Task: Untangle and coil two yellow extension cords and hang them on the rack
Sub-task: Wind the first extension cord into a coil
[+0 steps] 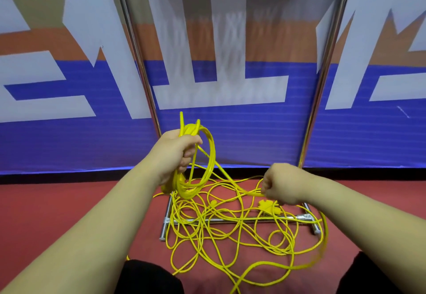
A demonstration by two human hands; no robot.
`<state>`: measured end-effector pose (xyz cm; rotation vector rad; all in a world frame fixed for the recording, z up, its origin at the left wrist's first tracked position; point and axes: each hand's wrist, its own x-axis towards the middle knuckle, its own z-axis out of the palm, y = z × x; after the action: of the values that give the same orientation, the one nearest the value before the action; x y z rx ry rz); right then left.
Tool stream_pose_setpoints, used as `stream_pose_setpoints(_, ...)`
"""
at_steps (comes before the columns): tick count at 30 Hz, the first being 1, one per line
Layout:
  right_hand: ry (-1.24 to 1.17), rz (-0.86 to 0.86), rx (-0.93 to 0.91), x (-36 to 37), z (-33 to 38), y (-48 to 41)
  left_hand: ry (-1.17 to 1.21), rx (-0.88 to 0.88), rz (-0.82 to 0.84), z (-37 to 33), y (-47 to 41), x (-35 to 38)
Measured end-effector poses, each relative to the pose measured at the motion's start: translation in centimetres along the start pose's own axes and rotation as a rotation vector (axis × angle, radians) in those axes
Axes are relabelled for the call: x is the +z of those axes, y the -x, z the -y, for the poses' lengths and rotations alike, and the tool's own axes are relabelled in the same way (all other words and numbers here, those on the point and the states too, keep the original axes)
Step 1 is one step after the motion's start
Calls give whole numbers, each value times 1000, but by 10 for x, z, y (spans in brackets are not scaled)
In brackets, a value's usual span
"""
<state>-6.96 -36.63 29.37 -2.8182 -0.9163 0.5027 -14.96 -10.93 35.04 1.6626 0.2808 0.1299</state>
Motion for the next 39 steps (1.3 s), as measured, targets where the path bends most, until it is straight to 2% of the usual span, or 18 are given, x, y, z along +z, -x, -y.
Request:
stream_pose_setpoints(2, -73, 123, -110, 1, 7, 7, 61, 21, -3, 1, -1, 3)
stream_pose_setpoints(6, -254, 242, -254, -7, 22, 20, 97, 47, 13, 3, -1, 9)
stream_pose_setpoints(12, -569, 234, -359, -28, 31, 38, 94, 5, 73, 7, 1, 18)
stream_pose_setpoints(17, -739, 233, -455, -39, 36, 48, 22, -6, 40, 11, -1, 30)
stream_pose_setpoints(21, -924, 82, -506, -48, 39, 53, -75, -21, 95, 13, 1, 38)
stream_pose_setpoints(25, -1113, -86, -463, -49, 34, 52, -116, -75, 195, 10, 9, 47)
stream_pose_setpoints(31, -1110, -472, -303, -46, 27, 40, 71, -160, 265, 5, 12, 55)
stream_pose_setpoints(39, -1049, -583, -171, -41, 16, 28, 186, -212, 323, -2, 21, 64)
